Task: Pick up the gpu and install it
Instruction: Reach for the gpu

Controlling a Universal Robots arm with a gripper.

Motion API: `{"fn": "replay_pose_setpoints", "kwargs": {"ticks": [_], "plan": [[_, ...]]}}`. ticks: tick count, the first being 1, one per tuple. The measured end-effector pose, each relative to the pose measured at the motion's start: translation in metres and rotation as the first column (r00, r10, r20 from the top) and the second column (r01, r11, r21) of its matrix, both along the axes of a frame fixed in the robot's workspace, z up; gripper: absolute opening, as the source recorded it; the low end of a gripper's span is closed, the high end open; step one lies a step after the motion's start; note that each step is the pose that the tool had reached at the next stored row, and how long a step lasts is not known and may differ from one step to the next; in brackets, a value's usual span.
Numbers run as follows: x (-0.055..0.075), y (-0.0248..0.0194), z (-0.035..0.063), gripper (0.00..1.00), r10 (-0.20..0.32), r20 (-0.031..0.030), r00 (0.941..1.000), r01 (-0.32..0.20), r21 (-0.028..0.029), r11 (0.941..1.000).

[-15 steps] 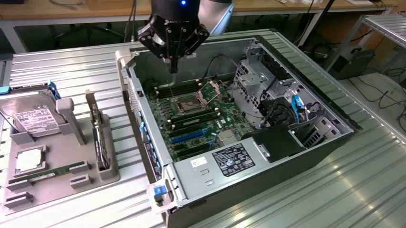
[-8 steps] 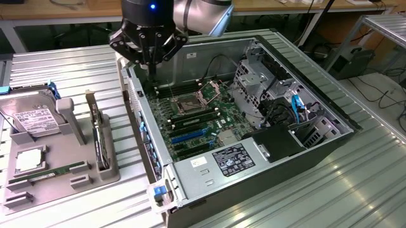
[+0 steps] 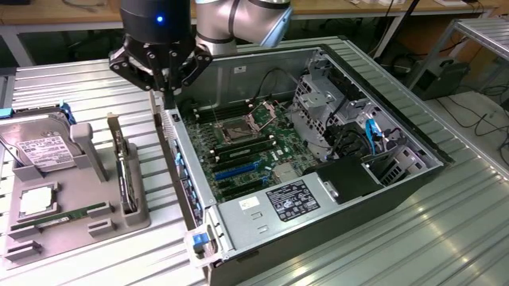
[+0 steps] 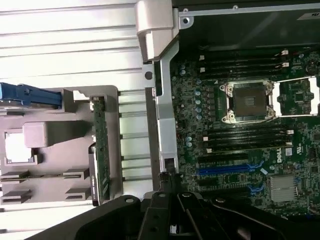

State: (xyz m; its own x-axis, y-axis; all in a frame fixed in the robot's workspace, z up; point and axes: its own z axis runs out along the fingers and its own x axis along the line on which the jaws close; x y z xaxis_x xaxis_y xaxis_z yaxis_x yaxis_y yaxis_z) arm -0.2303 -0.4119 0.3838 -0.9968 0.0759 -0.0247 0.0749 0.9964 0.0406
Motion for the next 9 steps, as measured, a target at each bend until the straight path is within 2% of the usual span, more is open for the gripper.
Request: {"fn": "replay_pose_setpoints", "kwargs": {"ticks": [9], "plan": [[-0.044,-0.0026,-0.0126,0.11,0.0,-0.0001,1.0,0.0,-0.0079,1.0]]}}
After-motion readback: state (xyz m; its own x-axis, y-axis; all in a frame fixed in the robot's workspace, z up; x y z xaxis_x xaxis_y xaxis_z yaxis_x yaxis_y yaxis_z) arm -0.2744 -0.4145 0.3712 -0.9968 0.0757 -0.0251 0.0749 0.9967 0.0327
